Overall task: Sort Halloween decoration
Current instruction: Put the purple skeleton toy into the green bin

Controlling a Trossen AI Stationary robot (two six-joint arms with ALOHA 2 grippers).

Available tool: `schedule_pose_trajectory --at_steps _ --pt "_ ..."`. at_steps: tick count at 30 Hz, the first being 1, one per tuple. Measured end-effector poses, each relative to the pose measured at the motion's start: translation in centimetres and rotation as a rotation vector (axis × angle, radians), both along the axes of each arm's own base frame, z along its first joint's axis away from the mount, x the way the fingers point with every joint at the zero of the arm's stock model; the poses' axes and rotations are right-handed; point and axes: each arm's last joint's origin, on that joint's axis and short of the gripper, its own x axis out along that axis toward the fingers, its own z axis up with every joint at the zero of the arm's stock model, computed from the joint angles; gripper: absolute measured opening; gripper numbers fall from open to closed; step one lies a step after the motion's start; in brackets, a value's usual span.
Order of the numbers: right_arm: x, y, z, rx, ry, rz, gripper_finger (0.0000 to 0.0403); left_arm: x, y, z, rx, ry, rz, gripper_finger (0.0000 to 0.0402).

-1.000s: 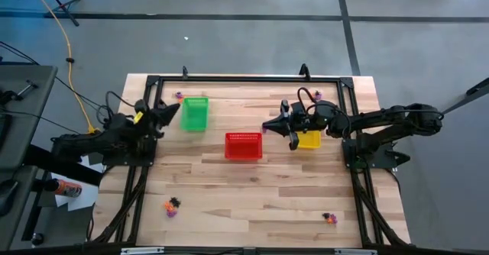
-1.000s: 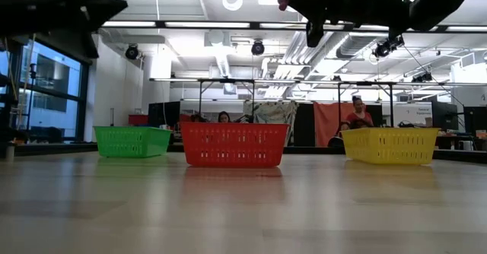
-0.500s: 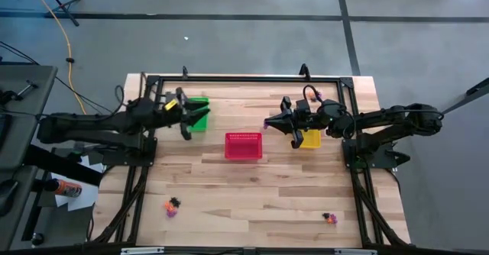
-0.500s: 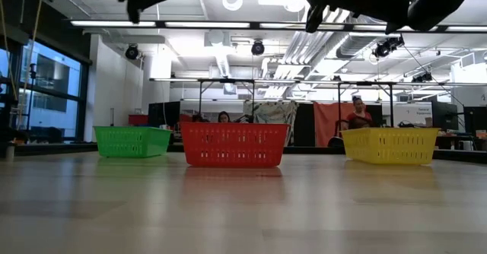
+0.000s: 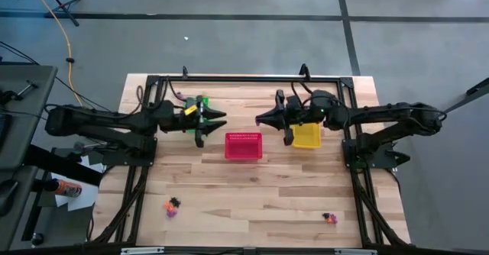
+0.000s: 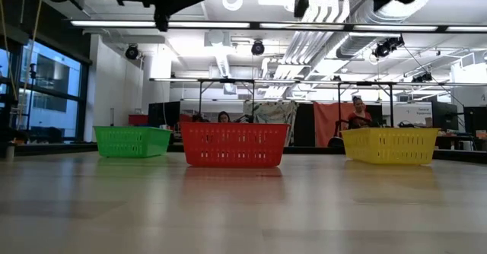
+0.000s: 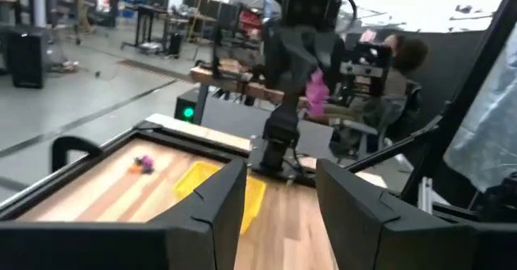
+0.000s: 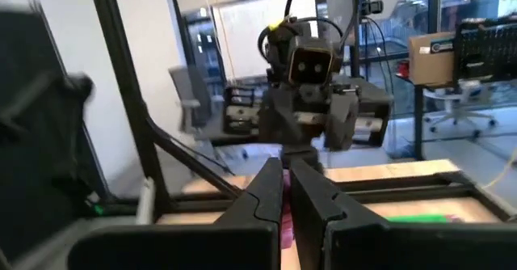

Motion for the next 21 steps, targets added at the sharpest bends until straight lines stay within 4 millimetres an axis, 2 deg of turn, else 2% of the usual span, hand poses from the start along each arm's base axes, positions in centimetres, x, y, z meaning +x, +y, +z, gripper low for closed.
schedule_pose_trajectory --at_steps 3,7,16,21 --pt "0.3 -0.1 1.4 -0.063 0.013 -0.006 0.0002 1.1 -0.4 -0.2 0.002 -0.01 -0.018 0.0143" --pt "0.6 -0.1 2.3 -0.07 -0.008 -0.007 0.0002 2.9 -0.3 0.5 0.058 -0.003 -0.018 0.0143" --pt "3.0 -0.4 2.1 -0.07 -0.012 -0.006 0.0002 6.5 0.1 2.3 0.152 0.01 -0.066 0.0143" --pt "4.1 -0.5 2.0 -0.069 0.0 -0.001 0.0002 6.9 0.1 2.3 0.161 0.014 -0.076 0.0143"
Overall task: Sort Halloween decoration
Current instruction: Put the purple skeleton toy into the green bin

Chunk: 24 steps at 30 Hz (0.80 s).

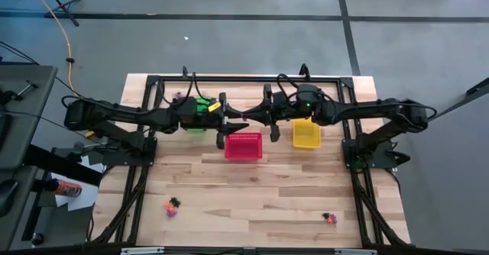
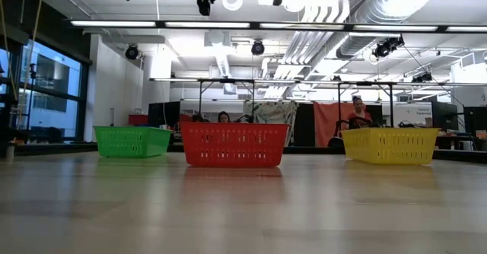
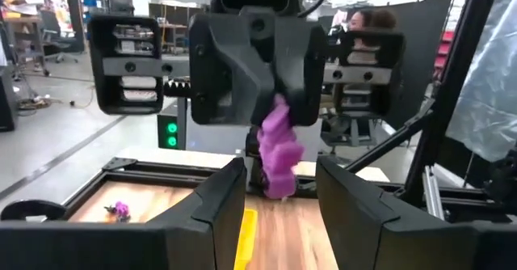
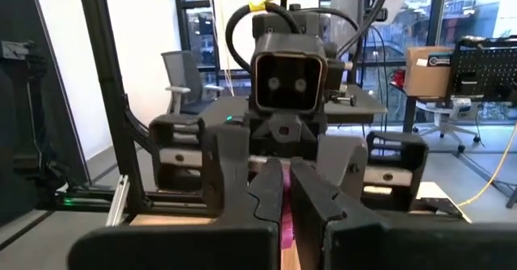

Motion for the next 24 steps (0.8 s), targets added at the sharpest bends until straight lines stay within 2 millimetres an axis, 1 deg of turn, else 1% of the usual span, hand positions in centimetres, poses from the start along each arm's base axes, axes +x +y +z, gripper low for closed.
schedule_pose_trajectory --at_steps 10,12,15,21,22,24 --pt "0.1 -0.01 -0.11 0.001 0.012 0.002 0.0002 0.0 0.05 0.02 0.026 -0.001 0.018 0.0142" --pt "0.11 -0.01 -0.2 0.003 0.021 0.001 0.0002 0.0 0.05 0.02 0.026 -0.002 0.018 0.0135" --pt "0.11 -0.01 -0.22 0.003 0.023 0.001 0.0002 -0.01 0.08 0.03 0.028 -0.002 0.019 0.0106" --pt "0.11 -0.07 -0.32 0.005 0.033 -0.007 0.0002 -0.06 0.72 0.02 0.025 -0.001 0.038 0.0017" --pt "0.11 -0.07 -0.32 0.005 0.034 -0.008 0.0003 -0.07 0.85 0.02 0.018 -0.001 0.041 0.0012" --pt "0.11 -0.08 -0.32 0.007 0.034 -0.009 0.0005 -0.08 1.01 0.0 0.002 -0.001 0.04 0.0015"
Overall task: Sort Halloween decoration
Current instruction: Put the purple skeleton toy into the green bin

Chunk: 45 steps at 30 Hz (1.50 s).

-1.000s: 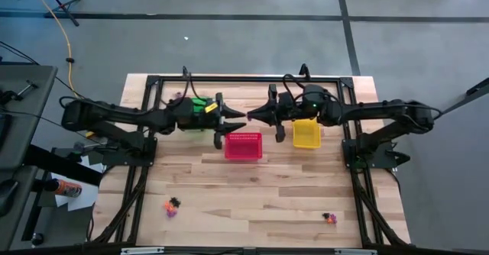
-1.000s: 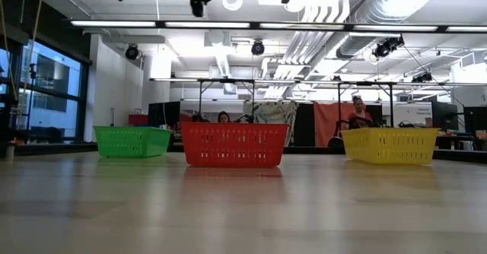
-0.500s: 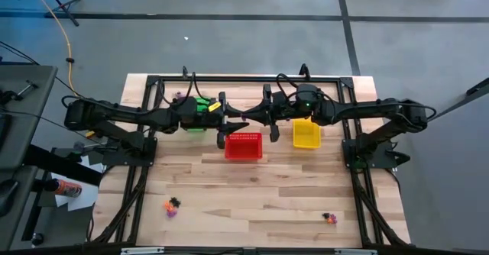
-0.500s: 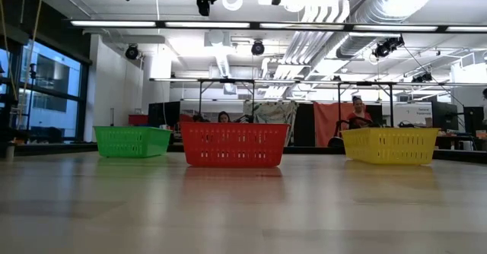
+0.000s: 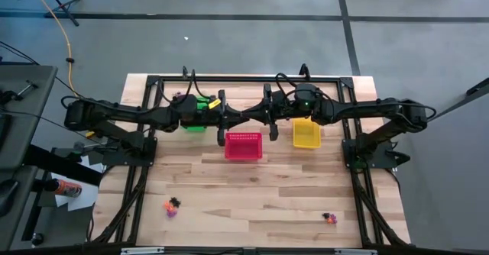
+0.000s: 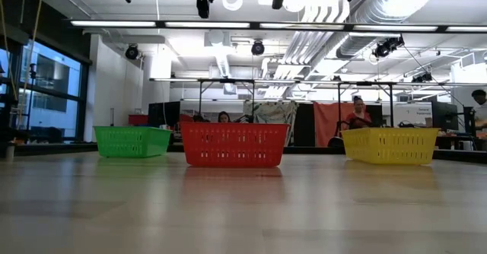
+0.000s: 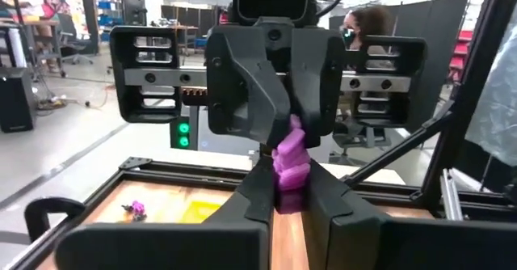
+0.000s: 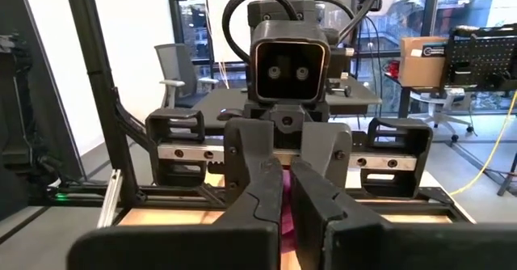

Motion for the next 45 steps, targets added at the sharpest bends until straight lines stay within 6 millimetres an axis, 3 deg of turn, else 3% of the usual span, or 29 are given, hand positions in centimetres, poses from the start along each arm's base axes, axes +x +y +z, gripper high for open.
schedule_pose_trajectory --at_steps 6,14,19,25,28,31,35,41,45 --pt "-0.2 -0.3 0.1 0.167 0.018 -0.079 0.0033 -0.1 0.2 -0.2 0.02 0.03 0.013 0.0007" --pt "-2.6 -0.9 2.9 0.111 -0.084 -0.205 0.0164 -1.5 1.4 -0.3 0.009 0.147 0.08 0.0006" --pt "-5.2 -1.4 4.2 0.044 -0.034 -0.307 0.022 -4.2 1.9 -0.3 -0.031 0.32 0.174 0.0006" --pt "-7.8 -1.6 4.4 0.087 0.099 -0.376 0.0228 -7.6 2.7 -0.4 -0.041 0.49 0.342 0.0006" --pt "-8.5 -1.7 4.1 0.117 0.153 -0.391 0.0229 -8.9 3.7 -1.0 -0.089 0.577 0.507 0.0006" --pt "-8.6 -1.6 3.8 0.138 0.185 -0.393 0.0229 -10.3 5.6 -1.9 -0.146 0.707 0.648 0.0006" --pt "-8.2 -1.7 3.4 0.139 0.204 -0.392 0.0229 -11.8 9.2 -2.6 -0.354 0.898 0.682 0.0006" --pt "-7.7 -1.8 2.9 0.162 0.232 -0.395 0.0229 -12.5 12.9 -6.6 -0.585 1.213 0.713 0.0006" --pt "-7.5 -1.8 2.7 0.162 0.238 -0.392 0.0229 -11.8 14.1 -9.7 -0.633 1.363 0.609 0.0006"
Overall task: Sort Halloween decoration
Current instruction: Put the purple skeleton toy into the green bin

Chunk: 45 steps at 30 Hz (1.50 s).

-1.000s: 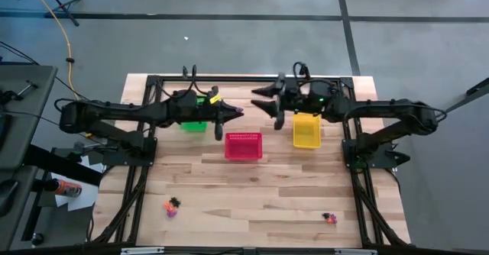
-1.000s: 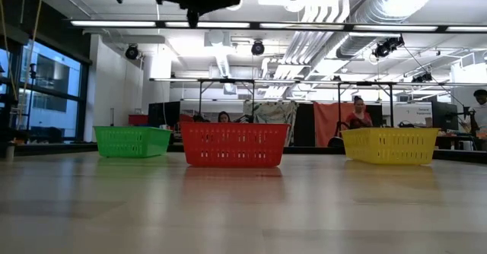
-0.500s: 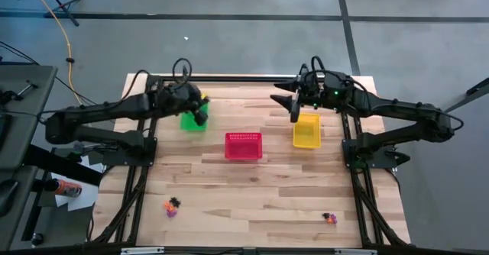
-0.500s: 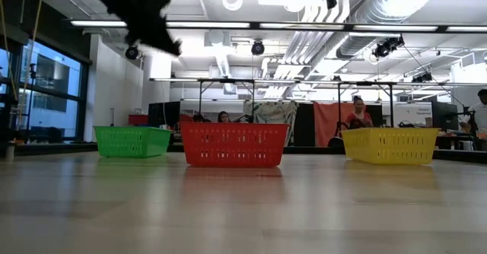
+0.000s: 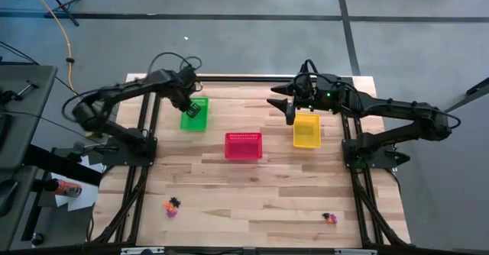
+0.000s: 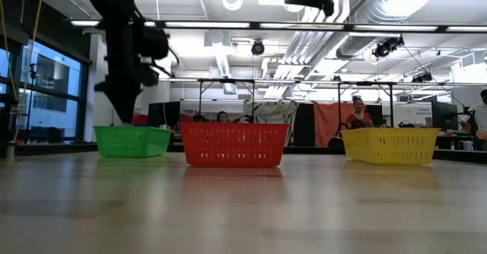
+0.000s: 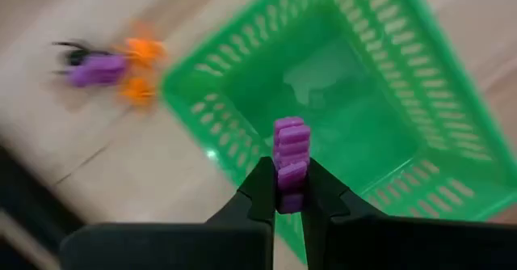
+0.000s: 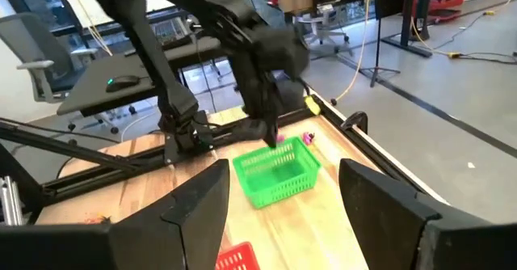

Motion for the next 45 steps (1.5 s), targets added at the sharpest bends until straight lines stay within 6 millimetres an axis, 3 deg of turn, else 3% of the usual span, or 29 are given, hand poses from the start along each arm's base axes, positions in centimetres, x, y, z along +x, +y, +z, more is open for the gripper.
schedule_pose_trajectory --at_steps 8,20,35,45 --pt "0.0 0.0 0.0 0.023 -0.004 -0.004 0.0229 1.7 0.6 -3.6 -0.072 0.089 -0.31 0.0011" --pt "0.0 0.0 0.0 0.068 -0.014 -0.014 0.0229 3.2 0.2 -4.3 0.003 0.088 -0.776 0.0013" --pt "0.0 0.0 -0.1 0.087 -0.013 -0.017 0.0229 3.5 0.7 -6.9 -0.079 0.172 -0.769 0.0024" --pt "0.0 0.0 -0.1 0.08 -0.012 -0.015 0.0229 3.3 0.6 -5.4 -0.007 0.15 -0.78 0.0132"
